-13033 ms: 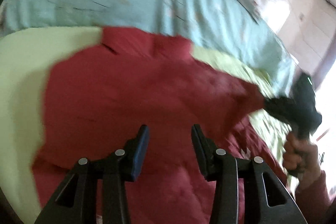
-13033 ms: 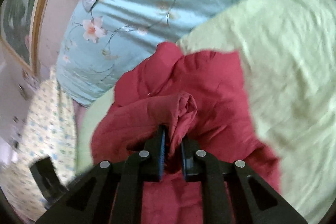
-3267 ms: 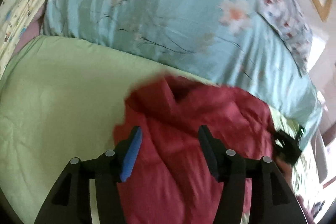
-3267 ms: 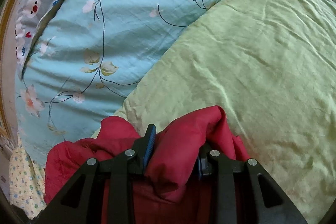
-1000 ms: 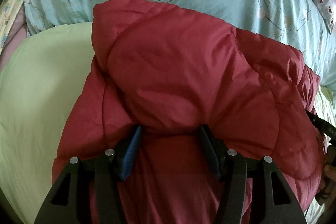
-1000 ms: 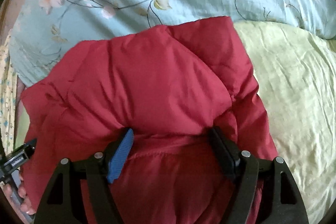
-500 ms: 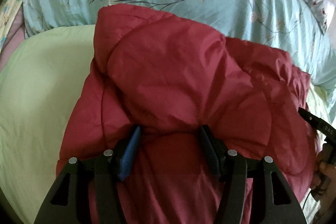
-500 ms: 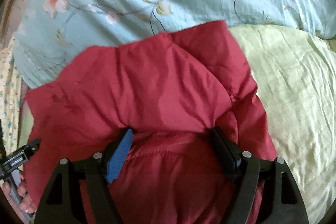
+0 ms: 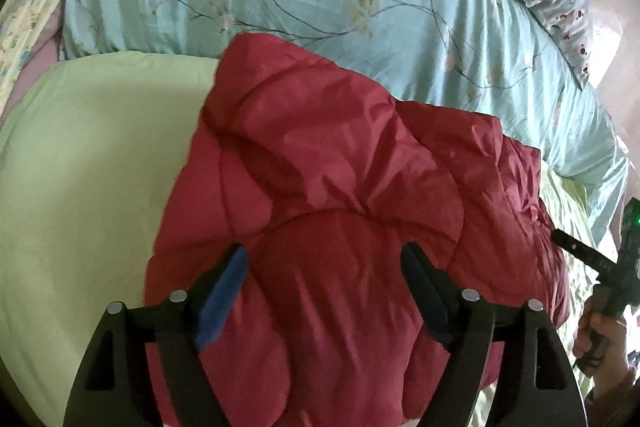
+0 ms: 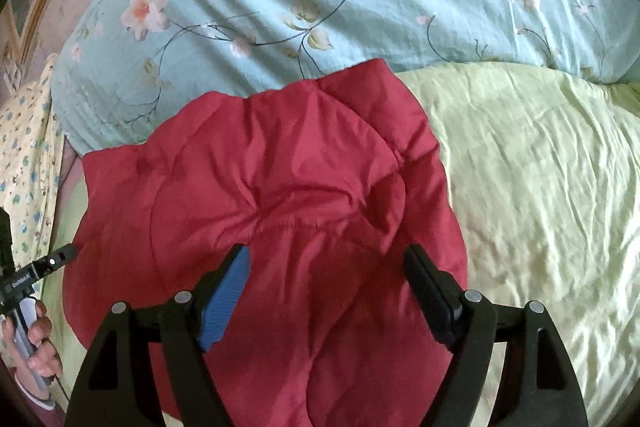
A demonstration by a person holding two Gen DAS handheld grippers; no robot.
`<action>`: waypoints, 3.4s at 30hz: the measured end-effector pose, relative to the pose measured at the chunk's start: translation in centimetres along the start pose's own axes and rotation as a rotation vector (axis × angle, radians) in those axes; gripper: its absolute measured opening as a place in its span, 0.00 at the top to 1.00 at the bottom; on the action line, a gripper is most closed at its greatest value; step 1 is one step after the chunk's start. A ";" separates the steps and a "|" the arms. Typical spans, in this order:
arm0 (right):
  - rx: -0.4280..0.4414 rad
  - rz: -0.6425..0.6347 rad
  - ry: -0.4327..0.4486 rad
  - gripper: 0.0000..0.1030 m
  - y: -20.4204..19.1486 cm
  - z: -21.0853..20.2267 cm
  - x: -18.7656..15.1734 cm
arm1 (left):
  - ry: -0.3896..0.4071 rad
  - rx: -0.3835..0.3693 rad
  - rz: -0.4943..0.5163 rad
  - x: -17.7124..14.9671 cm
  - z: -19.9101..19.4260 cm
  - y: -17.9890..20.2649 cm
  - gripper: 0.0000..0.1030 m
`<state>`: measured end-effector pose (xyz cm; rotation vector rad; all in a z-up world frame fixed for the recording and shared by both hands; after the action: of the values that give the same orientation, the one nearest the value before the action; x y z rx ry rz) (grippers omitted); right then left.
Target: Fold large clothes
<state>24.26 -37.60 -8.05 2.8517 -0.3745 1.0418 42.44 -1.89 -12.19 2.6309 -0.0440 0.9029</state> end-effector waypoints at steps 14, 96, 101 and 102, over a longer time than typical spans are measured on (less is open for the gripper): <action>-0.001 0.015 -0.015 0.12 3.0 -2.4 -1.8 | 0.018 -0.028 -0.066 -1.0 -3.4 -3.8 0.16; 0.354 0.259 -0.156 0.50 -2.0 -7.0 -16.0 | -0.082 -0.245 -0.242 -17.3 -17.2 -17.8 0.50; 0.314 0.256 -0.154 0.37 -1.5 -6.0 -16.3 | -0.072 -0.198 -0.222 -17.7 -17.0 -17.2 0.44; 0.310 0.262 -0.154 0.35 -1.4 -5.8 -16.4 | -0.070 -0.188 -0.218 -17.7 -17.1 -16.9 0.43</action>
<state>8.93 -32.02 -14.15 3.2399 -0.6699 0.9979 20.77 18.31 -15.77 2.4349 0.1318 0.6977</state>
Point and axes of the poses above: each gripper's, at about its wrist camera, not at the fingertips, and z roughly the way its jaws point, y to its right, x to its top, the point moved 7 cm from there along z, roughly the way its jaws point, and after that the axes turned 6 degrees about -z, right-handed, at the moved point
